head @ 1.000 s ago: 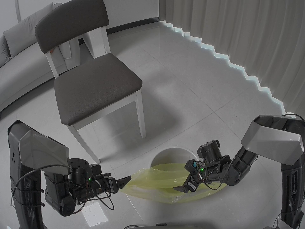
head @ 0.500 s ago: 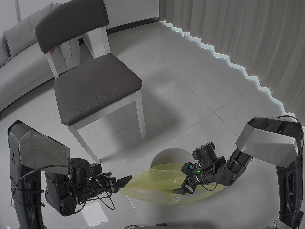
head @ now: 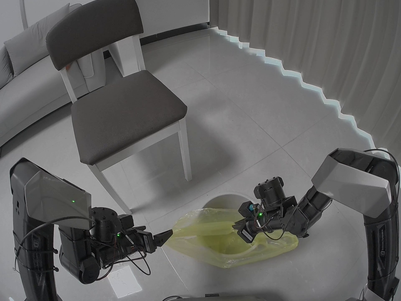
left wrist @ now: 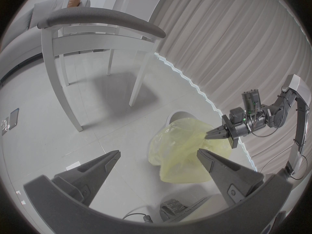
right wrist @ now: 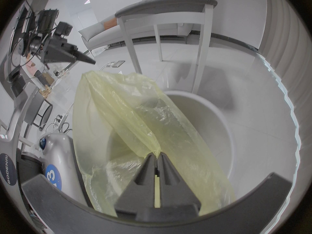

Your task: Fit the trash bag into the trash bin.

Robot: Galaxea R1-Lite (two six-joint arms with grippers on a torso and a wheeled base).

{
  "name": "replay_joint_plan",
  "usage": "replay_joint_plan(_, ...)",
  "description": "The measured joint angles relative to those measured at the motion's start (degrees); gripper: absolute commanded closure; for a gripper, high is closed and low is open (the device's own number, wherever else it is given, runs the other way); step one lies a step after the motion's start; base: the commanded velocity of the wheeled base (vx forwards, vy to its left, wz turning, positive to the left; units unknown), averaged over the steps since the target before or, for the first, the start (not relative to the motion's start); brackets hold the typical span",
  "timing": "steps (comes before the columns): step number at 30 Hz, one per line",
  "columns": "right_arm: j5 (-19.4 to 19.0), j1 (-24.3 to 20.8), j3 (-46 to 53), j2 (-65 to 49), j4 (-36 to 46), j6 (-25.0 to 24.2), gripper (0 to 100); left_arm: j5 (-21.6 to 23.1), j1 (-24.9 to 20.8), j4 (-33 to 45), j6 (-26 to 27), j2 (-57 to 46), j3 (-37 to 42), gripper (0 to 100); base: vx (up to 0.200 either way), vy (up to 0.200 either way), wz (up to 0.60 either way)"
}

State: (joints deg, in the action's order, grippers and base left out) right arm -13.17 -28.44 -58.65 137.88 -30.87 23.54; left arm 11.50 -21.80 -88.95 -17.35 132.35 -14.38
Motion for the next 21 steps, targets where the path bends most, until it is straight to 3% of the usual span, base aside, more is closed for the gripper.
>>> replay_joint_plan(21, 0.0, 5.18, -31.28, -0.63, 25.12, -1.16, 100, -0.11, 1.01, 0.0, -0.17, -1.18, 0.55, 0, 0.0, 0.0, 0.0)
